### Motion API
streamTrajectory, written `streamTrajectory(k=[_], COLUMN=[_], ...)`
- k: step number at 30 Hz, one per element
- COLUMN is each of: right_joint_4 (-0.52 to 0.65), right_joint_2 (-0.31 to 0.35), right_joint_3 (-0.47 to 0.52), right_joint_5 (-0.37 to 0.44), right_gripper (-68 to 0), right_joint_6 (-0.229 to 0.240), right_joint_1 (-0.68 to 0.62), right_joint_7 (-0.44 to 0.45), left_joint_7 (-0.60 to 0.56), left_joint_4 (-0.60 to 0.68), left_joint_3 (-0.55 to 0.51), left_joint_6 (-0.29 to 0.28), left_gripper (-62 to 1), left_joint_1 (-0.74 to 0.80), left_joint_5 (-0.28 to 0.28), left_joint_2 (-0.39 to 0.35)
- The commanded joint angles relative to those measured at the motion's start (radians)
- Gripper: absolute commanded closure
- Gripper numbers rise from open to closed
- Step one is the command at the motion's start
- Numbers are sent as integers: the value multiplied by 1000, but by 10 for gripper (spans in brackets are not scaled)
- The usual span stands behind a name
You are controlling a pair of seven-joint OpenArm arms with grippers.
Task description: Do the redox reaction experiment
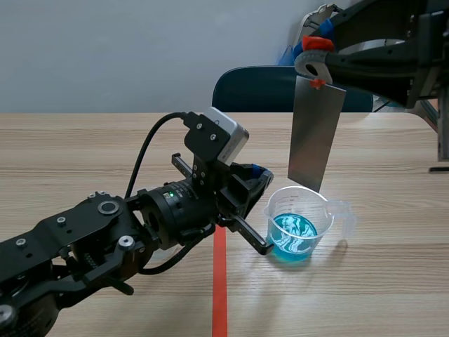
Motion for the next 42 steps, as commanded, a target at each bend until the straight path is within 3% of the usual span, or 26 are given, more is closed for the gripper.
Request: streamTrajectory(k=[1, 9, 23, 29, 31, 36, 42], right_joint_4=[9, 9, 9, 9, 9, 9, 9], right_joint_2=[5, 5, 5, 5, 5, 5, 5], right_joint_3=[10, 10, 10, 10, 10, 10, 10], right_joint_5=[14, 14, 14, 14, 14, 14, 14], right_gripper=[-4, -4, -4, -4, -4, -4, -4], right_joint_6=[6, 6, 6, 6, 6, 6, 6], right_joint_1=[17, 17, 17, 17, 17, 17, 17], right_joint_7=[8, 8, 8, 8, 8, 8, 8], left_joint_7=[-18, -58, -102, -150, -156, -151, -152], left_joint_4=[19, 56, 340, 404, 408, 408, 408], left_joint_3=[-6, -15, -138, -163, -168, -176, -176], left_joint_6=[-2, -2, -2, 10, 17, 21, 25], left_gripper=[-25, -25, -25, -28, -52, -199, -213], left_joint_1=[3, 50, 346, 436, 454, 476, 484], left_joint_5=[-7, -24, -25, -26, -25, -26, -26], left_joint_2=[-9, -87, -340, -407, -414, -413, -413])
